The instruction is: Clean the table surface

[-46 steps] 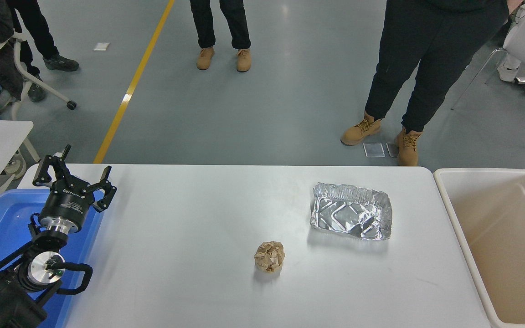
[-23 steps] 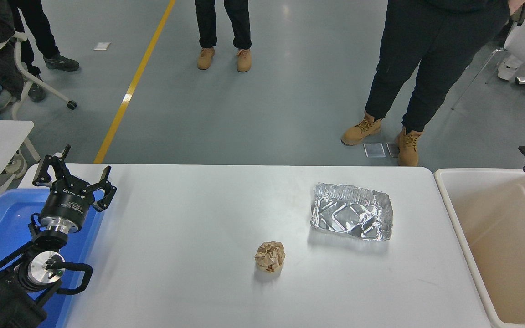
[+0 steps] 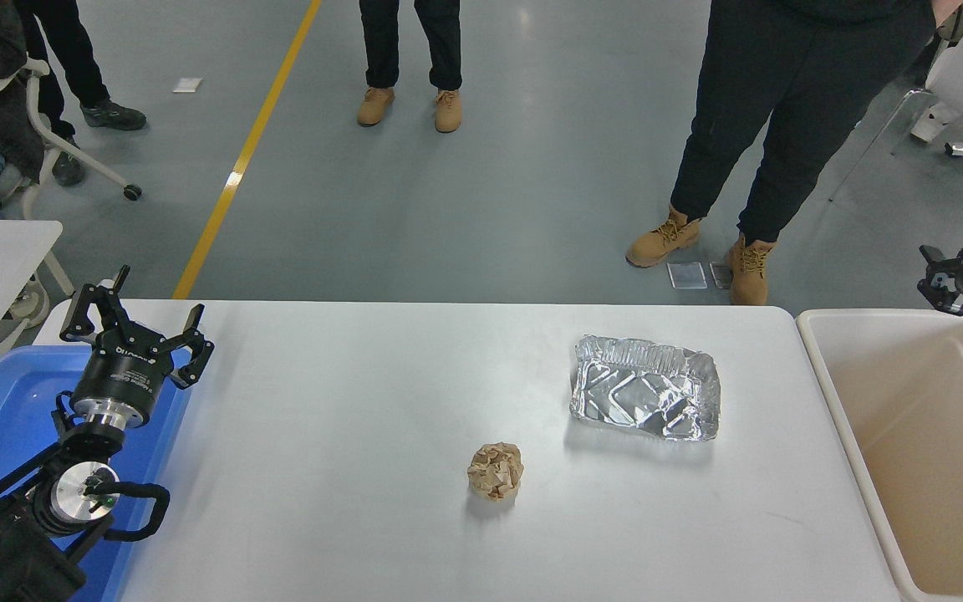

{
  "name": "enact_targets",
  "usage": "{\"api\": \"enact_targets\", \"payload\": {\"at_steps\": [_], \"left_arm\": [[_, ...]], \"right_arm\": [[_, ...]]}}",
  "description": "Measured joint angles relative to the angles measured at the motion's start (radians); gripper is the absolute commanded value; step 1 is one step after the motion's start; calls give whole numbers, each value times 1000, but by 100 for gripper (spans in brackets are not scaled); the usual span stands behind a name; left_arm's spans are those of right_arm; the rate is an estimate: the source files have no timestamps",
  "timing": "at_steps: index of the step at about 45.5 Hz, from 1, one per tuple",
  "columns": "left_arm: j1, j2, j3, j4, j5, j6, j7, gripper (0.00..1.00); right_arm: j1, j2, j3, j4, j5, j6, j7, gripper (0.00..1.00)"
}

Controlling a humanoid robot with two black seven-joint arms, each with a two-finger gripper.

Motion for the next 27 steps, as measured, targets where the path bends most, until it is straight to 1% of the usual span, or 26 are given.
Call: {"api": "enact_targets", "payload": {"at_steps": [27], "left_arm": [[0, 0, 0, 0, 0, 0, 0, 99]], "right_arm": [[-76, 103, 14, 19, -2, -18, 67, 99]]}}
